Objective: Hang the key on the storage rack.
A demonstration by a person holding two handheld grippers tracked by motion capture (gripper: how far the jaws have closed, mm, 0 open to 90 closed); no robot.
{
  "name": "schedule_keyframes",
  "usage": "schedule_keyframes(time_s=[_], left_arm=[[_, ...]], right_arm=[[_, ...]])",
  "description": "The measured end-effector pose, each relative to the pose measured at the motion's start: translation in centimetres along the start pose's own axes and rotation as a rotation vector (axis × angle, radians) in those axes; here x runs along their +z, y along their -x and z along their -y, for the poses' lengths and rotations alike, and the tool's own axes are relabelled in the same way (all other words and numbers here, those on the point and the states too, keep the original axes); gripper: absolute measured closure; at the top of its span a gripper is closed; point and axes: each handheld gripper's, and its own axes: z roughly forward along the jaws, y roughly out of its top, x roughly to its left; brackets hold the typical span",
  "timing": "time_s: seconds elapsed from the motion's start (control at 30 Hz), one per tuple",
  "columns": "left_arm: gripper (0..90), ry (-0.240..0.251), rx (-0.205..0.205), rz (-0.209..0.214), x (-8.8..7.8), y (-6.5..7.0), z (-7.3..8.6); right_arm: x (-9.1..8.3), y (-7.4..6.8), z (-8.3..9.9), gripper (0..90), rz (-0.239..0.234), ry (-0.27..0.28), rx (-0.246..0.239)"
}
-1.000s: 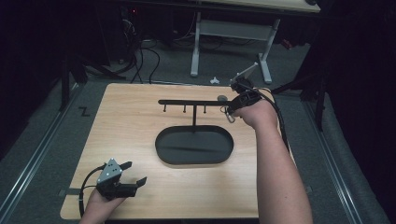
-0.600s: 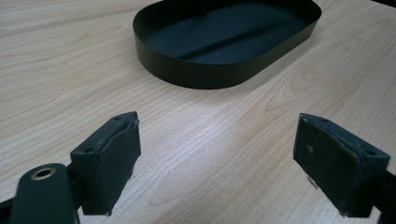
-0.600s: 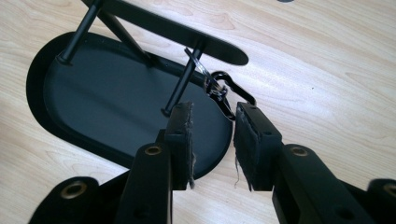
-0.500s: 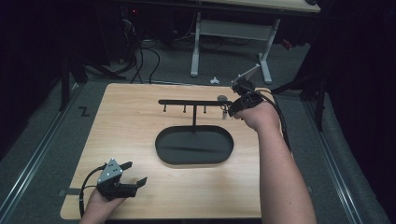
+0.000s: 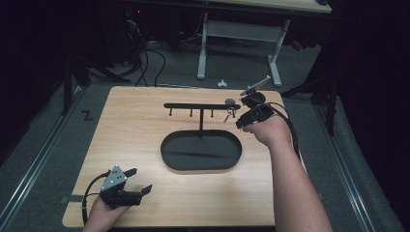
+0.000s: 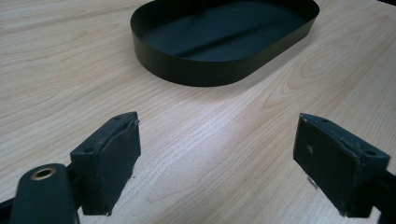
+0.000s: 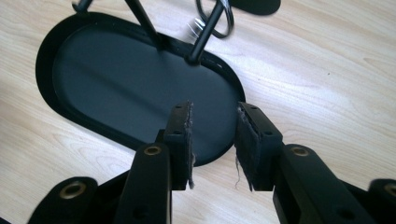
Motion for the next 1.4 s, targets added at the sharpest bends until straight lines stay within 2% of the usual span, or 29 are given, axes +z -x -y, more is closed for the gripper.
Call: schedule_keyframes(time_s=[0.33, 0.5, 0.57, 0.77, 0.83, 1.13, 1.27, 1.4], left_arm=[[15.3, -0.001, -0.002, -0.015, -0.6, 0.0, 0.3], [15.3, -0.004, -0.005, -0.019, -0.8, 0.0, 0.5], [15.3, -0.005, -0.006, -0.022, -0.8, 0.0, 0.6], [15.3, -0.010, -0.002, -0.024, -1.1, 0.1, 0.7], [15.3, -0.016, 0.002, -0.026, -1.1, 0.1, 0.8], [15.3, -0.021, 0.002, -0.032, -1.3, 0.1, 1.0], [15.3, -0.030, 0.008, -0.029, -1.2, 0.2, 1.0], [15.3, -0.033, 0.013, -0.029, -1.0, 0.3, 0.9]], right_arm=[[0.6, 0.1, 1.9, 66.4, -0.005, -0.004, -0.002], [1.6, 0.0, 3.1, 65.6, 0.000, -0.016, -0.007], [2.1, -0.1, 3.5, 65.6, 0.011, -0.026, -0.021], [3.9, -0.1, 5.2, 66.6, 0.039, -0.038, 0.000], [4.4, -0.1, 5.8, 66.6, 0.062, -0.044, -0.007], [6.6, -0.1, 9.0, 65.3, 0.110, -0.014, 0.029], [7.3, -0.1, 10.7, 60.6, 0.105, 0.002, 0.063], [8.0, 0.2, 12.7, 60.5, 0.099, 0.027, 0.091]])
